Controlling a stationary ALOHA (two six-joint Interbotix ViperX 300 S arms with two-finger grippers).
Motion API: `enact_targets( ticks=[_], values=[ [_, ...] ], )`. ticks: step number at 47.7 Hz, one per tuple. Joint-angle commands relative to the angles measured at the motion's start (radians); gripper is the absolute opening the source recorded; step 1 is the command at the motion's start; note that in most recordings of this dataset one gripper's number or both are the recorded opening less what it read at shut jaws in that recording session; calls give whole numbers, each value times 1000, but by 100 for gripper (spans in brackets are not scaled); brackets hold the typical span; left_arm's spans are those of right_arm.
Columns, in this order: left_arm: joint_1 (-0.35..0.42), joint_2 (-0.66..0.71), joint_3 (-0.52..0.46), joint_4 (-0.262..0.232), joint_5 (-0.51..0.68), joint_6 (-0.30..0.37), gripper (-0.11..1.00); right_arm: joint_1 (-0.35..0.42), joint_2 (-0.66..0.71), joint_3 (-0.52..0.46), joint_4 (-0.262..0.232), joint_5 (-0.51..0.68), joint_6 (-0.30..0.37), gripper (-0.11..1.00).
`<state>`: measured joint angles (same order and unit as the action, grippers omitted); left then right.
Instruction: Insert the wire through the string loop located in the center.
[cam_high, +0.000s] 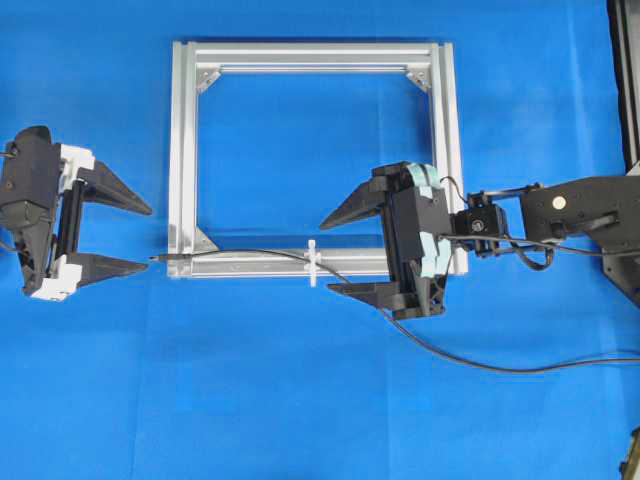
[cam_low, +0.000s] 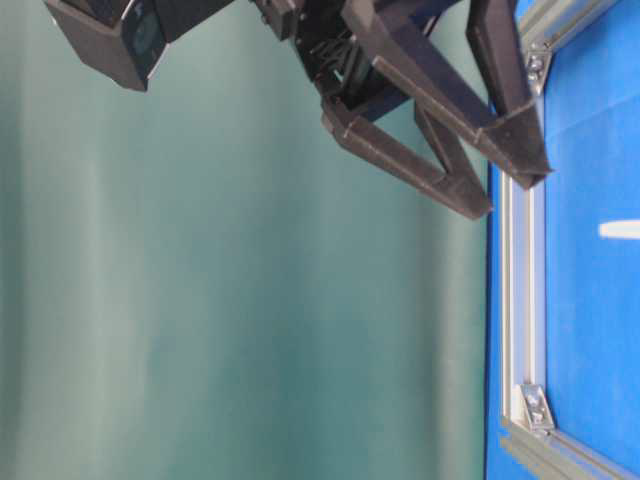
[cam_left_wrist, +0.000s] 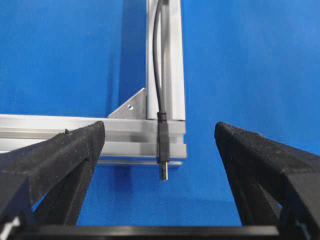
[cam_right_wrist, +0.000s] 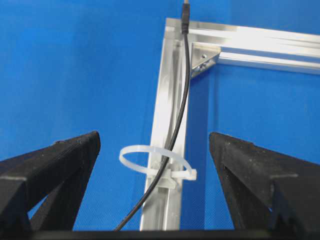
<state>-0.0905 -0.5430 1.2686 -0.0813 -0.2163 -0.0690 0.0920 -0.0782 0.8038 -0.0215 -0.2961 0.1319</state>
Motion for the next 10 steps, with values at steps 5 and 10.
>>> enact_targets(
  ticks=[5, 10],
  values=[
    [2, 6, -12, -2, -3, -2, 89, 2, -25, -18, 0, -3, 0, 93],
    [2, 6, -12, -2, -3, -2, 89, 2, -25, -18, 0, -3, 0, 93]
  ],
)
